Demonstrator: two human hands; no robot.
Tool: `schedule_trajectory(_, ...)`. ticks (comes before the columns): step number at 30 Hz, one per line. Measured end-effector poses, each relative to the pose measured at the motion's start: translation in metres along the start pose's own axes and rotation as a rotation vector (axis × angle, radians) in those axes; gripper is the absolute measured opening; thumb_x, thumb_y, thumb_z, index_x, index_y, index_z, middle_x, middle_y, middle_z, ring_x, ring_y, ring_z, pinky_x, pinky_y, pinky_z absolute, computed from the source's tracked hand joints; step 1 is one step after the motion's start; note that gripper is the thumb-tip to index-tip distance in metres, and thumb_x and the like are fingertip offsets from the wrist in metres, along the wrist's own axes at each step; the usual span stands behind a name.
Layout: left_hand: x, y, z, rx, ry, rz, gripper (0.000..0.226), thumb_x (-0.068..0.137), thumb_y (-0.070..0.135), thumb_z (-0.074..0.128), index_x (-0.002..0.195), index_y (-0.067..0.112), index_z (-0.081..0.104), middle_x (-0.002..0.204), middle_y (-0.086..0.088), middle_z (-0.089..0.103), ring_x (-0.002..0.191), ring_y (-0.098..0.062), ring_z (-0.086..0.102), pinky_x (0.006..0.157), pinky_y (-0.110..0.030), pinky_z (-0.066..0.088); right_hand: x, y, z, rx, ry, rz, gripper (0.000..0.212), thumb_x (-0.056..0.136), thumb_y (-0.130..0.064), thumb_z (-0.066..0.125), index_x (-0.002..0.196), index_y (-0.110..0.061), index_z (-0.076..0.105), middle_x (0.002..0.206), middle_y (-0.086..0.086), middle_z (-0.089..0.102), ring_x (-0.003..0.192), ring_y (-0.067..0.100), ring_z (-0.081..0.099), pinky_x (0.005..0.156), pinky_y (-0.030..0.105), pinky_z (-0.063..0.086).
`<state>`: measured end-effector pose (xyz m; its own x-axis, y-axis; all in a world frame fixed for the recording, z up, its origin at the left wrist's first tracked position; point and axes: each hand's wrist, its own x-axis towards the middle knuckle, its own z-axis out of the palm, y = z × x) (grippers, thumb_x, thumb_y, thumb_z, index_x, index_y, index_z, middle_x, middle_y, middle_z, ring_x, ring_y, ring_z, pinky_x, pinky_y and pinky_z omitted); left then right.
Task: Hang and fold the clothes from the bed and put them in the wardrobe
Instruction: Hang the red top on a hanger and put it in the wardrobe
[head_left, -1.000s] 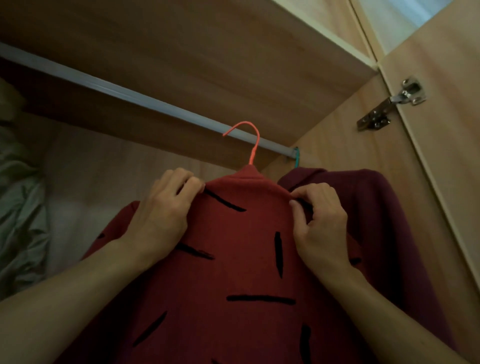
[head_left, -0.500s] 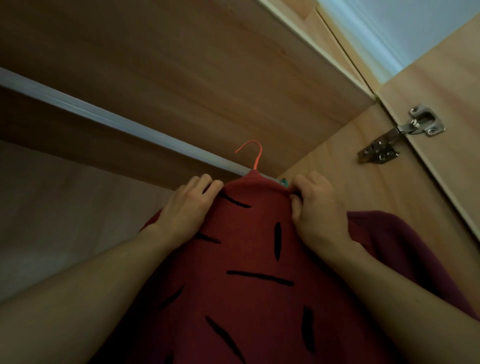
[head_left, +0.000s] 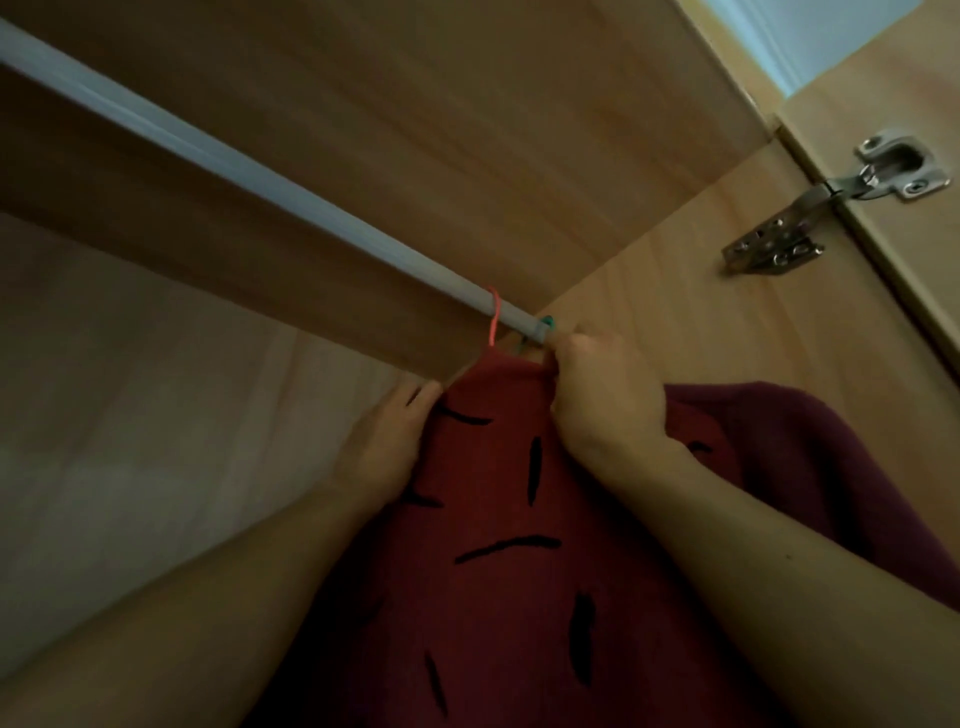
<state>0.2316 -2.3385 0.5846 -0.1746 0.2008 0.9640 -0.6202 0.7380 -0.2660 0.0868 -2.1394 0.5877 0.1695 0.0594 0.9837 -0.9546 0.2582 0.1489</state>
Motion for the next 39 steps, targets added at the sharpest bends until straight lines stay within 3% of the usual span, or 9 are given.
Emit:
schedule_trajectory(4, -0.024, 0.019, 0.021, -0.158, 0.065, -0.129, 0.047, 0.099, 0.045, 0.036, 0.136, 0.021, 0.053, 0.129, -0.001, 0.061, 0.116, -0.023, 0.057, 0.095, -0.033, 0.045, -0.009, 0.0, -0.005, -0.105, -0.027, -0.052, 0.026, 0.096, -0.008, 0.042, 0.112, -0.013, 0.061, 0.102, 0.008, 0.061, 0.094, 0.029, 0.056, 0.077, 0.039, 0.041)
schedule_trajectory(6, -0.037, 0.029, 0.029, -0.269, -0.072, -0.213, 0.061, 0.1, 0.057, 0.032, 0.152, 0.026, 0.034, 0.153, 0.004, 0.041, 0.139, -0.015, 0.04, 0.113, -0.03, 0.031, -0.013, 0.0, -0.004, -0.22, -0.091, -0.137, 0.031, 0.093, -0.013, 0.046, 0.121, -0.017, 0.058, 0.113, 0.007, 0.061, 0.105, 0.029, 0.054, 0.086, 0.039, 0.036)
schedule_trajectory(11, -0.039, 0.058, 0.059, -0.524, -0.309, -0.353, 0.077, 0.098, 0.062, 0.03, 0.159, 0.026, -0.001, 0.166, 0.007, -0.001, 0.151, -0.007, 0.002, 0.125, -0.035, 0.007, -0.038, 0.005, 0.001, -0.474, -0.322, -0.289, 0.077, 0.096, -0.054, 0.038, 0.153, -0.005, 0.018, 0.159, 0.016, 0.019, 0.147, 0.033, 0.016, 0.118, 0.046, 0.016)
schedule_trajectory(14, -0.038, 0.06, 0.064, -0.505, -0.35, -0.391, 0.08, 0.096, 0.066, 0.024, 0.157, 0.026, -0.008, 0.166, 0.005, -0.009, 0.152, -0.009, -0.005, 0.125, -0.041, 0.004, -0.051, 0.008, 0.0, -0.528, -0.432, -0.304, 0.083, 0.098, -0.061, 0.022, 0.156, -0.006, 0.0, 0.164, 0.016, -0.007, 0.151, 0.031, -0.009, 0.122, 0.049, -0.001)
schedule_trajectory(18, -0.058, 0.06, 0.05, -0.407, -0.383, -0.49, 0.076, 0.094, 0.07, 0.014, 0.155, 0.034, -0.012, 0.165, 0.008, -0.014, 0.152, -0.016, -0.01, 0.122, -0.054, -0.001, -0.064, 0.003, -0.014, -0.519, -0.48, -0.289, 0.082, 0.096, -0.065, 0.015, 0.157, -0.014, -0.004, 0.163, 0.014, -0.015, 0.15, 0.03, -0.019, 0.121, 0.051, -0.01)
schedule_trajectory(27, -0.173, 0.063, 0.014, -0.076, -0.39, -0.665, 0.093, 0.082, 0.084, 0.003, 0.156, 0.031, -0.016, 0.163, -0.016, -0.019, 0.149, -0.031, -0.023, 0.118, -0.06, -0.012, -0.126, -0.006, -0.045, -0.521, -0.604, -0.253, 0.096, 0.078, -0.08, -0.001, 0.157, -0.027, -0.007, 0.164, 0.013, -0.01, 0.15, 0.033, -0.017, 0.119, 0.056, -0.011)
schedule_trajectory(30, -0.208, 0.069, 0.002, -0.053, -0.354, -0.751, 0.098, 0.077, 0.091, 0.009, 0.154, 0.036, -0.019, 0.162, -0.016, -0.02, 0.149, -0.035, -0.019, 0.112, -0.068, -0.009, -0.169, -0.01, -0.052, -0.498, -0.624, -0.34, 0.098, 0.079, -0.085, 0.012, 0.157, -0.025, 0.014, 0.164, 0.017, 0.009, 0.15, 0.04, 0.0, 0.117, 0.064, 0.002)
schedule_trajectory(34, -0.246, 0.076, -0.004, -0.341, -0.508, -1.011, 0.113, 0.062, 0.102, 0.019, 0.148, 0.045, -0.028, 0.163, -0.012, -0.022, 0.151, -0.035, -0.014, 0.113, -0.073, 0.0, -0.218, -0.01, -0.061, -0.483, -0.668, -0.405, 0.104, 0.076, -0.088, 0.027, 0.154, -0.019, 0.029, 0.16, 0.02, 0.021, 0.148, 0.043, 0.014, 0.115, 0.066, 0.014)
schedule_trajectory(39, -0.287, 0.106, 0.004, -0.7, -0.761, -1.039, 0.134, 0.044, 0.108, 0.034, 0.144, 0.048, -0.031, 0.166, -0.004, -0.014, 0.152, -0.032, 0.003, 0.117, -0.064, 0.013, -0.242, -0.005, -0.071, -0.561, -0.762, -0.455, 0.108, 0.071, -0.084, 0.03, 0.155, -0.016, 0.027, 0.161, 0.023, 0.018, 0.148, 0.044, 0.012, 0.115, 0.066, 0.012)
